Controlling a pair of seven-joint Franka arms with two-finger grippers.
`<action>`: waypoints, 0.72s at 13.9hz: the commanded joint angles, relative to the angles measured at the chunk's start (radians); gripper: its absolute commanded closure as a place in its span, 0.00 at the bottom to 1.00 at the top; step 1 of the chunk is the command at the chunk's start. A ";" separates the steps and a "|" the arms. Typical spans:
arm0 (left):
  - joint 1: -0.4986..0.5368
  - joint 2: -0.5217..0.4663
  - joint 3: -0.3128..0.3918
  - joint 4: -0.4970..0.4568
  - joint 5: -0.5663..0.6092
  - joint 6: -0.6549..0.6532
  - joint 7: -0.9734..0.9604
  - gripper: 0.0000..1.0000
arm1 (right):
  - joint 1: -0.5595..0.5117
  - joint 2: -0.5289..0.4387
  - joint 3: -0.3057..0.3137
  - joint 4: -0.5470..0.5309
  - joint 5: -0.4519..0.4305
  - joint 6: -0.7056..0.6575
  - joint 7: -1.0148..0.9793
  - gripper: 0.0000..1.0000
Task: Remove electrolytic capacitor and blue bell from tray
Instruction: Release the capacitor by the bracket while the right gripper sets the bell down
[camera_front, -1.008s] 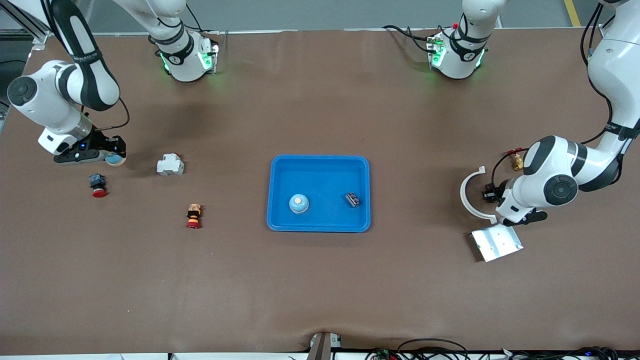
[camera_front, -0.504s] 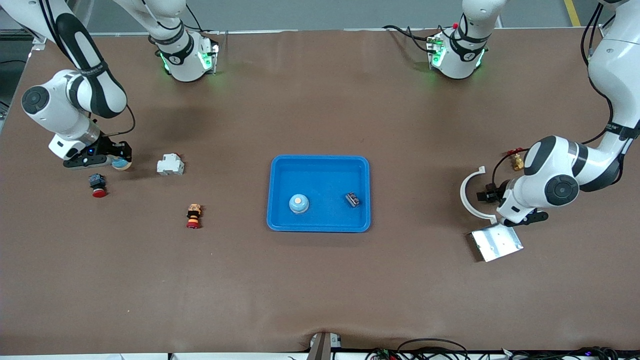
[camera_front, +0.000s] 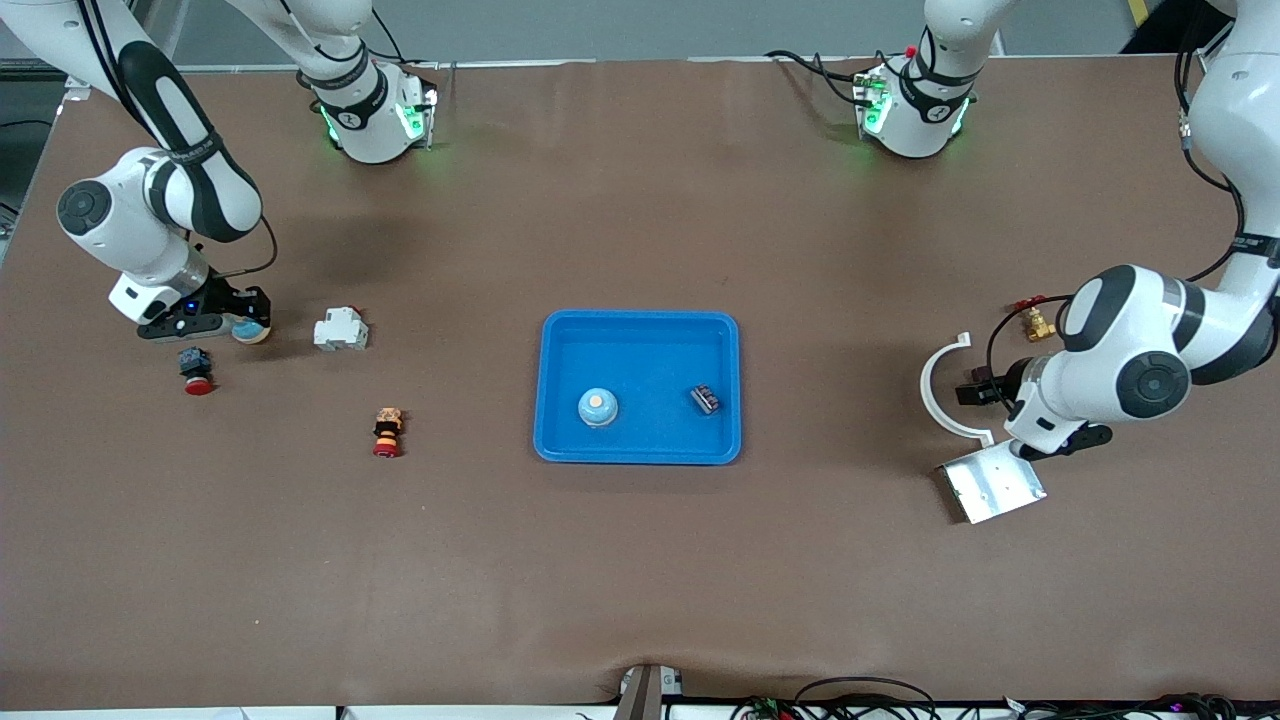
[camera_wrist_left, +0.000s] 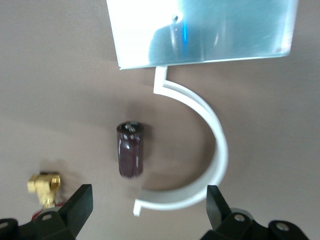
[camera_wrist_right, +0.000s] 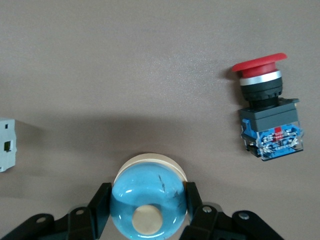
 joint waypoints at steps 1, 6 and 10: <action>-0.001 -0.018 -0.061 0.089 -0.082 -0.098 -0.052 0.00 | -0.014 0.020 0.012 0.001 -0.011 0.026 -0.006 1.00; -0.111 -0.018 -0.114 0.243 -0.189 -0.198 -0.274 0.00 | -0.015 0.043 0.012 0.002 -0.011 0.040 -0.003 1.00; -0.264 -0.010 -0.112 0.310 -0.231 -0.199 -0.524 0.00 | -0.017 0.051 0.012 0.011 -0.011 0.046 -0.002 0.01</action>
